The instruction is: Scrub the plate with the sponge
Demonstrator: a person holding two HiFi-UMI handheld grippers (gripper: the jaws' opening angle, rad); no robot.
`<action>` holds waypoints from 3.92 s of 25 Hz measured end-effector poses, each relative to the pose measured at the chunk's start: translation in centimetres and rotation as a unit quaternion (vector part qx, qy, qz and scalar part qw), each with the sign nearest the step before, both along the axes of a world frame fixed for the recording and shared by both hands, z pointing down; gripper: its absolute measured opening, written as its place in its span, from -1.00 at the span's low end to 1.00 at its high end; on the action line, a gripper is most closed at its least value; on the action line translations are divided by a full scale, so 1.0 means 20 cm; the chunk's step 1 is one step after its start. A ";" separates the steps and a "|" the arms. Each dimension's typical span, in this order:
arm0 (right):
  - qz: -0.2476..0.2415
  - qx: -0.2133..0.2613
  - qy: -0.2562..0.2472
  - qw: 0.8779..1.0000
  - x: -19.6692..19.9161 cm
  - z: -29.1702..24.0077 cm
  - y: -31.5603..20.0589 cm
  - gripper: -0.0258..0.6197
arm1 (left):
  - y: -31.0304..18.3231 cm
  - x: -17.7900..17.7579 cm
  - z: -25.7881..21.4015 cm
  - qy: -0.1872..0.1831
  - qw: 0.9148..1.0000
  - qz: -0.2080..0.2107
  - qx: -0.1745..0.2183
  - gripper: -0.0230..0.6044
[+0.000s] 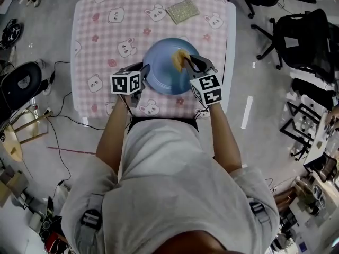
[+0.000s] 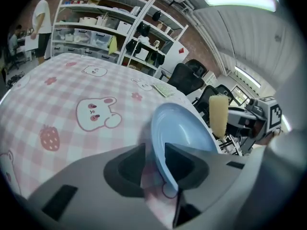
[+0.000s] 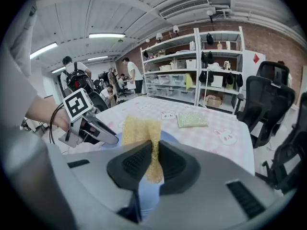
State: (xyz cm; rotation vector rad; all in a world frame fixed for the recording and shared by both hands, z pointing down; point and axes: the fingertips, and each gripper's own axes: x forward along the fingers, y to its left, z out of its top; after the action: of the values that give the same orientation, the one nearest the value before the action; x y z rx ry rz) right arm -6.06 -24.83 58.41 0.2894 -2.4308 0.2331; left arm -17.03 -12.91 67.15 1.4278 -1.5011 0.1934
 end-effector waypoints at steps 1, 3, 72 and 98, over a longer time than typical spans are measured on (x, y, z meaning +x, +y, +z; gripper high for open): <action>-0.003 0.000 0.004 1.000 0.00 0.01 -0.01 -0.78 | 0.00 0.00 0.01 0.003 1.000 -0.006 -0.002 -0.48; -0.008 0.004 0.012 1.000 -0.01 0.04 -0.03 -0.78 | -0.01 0.01 0.02 0.010 1.000 -0.010 -0.004 -0.52; -0.396 0.113 0.106 0.905 -0.16 0.31 0.59 -0.77 | -0.17 0.00 -0.21 -0.052 0.997 -0.048 0.027 -0.81; -0.454 0.169 0.240 0.841 0.34 0.49 0.39 -0.77 | -0.08 0.04 -0.14 -0.035 0.998 -0.061 0.003 -0.83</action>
State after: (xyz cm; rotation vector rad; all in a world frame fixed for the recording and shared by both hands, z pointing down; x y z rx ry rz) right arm 0.76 -17.07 68.26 -0.6025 -1.8373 -0.6239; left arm -16.24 -14.54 64.33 1.3414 -1.6414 0.1665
